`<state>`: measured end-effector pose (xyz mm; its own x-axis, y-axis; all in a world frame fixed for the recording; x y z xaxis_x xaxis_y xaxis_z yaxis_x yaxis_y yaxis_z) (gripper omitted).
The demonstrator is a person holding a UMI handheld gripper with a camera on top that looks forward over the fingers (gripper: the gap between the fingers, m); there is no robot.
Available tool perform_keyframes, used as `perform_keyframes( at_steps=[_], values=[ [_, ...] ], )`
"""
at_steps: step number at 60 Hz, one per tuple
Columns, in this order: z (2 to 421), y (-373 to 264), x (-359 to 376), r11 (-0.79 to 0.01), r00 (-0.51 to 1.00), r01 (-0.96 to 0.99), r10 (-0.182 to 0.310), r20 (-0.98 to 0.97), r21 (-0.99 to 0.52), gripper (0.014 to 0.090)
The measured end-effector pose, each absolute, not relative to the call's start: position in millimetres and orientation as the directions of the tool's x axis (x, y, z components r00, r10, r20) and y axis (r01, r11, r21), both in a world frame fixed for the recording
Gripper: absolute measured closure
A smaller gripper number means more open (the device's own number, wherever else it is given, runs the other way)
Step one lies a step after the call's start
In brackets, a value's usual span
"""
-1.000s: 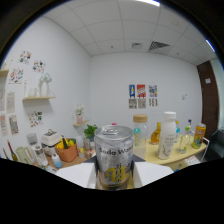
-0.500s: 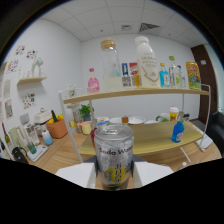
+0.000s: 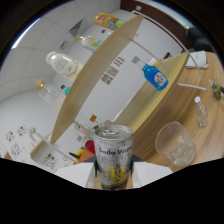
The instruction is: Make me a cup of Mojito.
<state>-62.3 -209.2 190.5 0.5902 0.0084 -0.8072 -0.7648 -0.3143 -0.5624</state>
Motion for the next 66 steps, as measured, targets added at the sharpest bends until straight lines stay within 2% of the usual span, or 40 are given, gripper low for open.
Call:
perform_keyframes(
  at_steps=[7,12,25,34,41,46,53,59,66],
  values=[
    [199,-206,-53,-0.286,0.317,-0.912,-0.034,-0.948,-0.295,0.0536],
    [208,-208,-46,-0.270,0.153,-0.953,-0.045,-0.987,-0.135,0.0537],
    [228,-211,-26,-0.230,-0.331,-0.914,-0.053,-0.942,0.334,0.0537],
    [231,-208,-13,-0.207,-0.565,-0.801,-0.047,-0.824,0.562,0.0535],
    [237,-206,-13,-0.210,-0.642,-0.745,-0.035,-0.766,0.633,0.0536],
    [238,-206,-12,-0.212,-0.645,-0.741,-0.038,-0.764,0.637,0.0536],
    [244,-208,-11,-0.209,-0.545,-0.817,-0.030,-0.838,0.538,0.0537],
    [254,-210,-11,-0.206,-0.295,-0.934,-0.012,-0.956,0.291,0.0537],
    [272,-212,-13,-0.171,0.120,-0.978,0.030,-0.992,-0.123,0.0537]
  ],
)
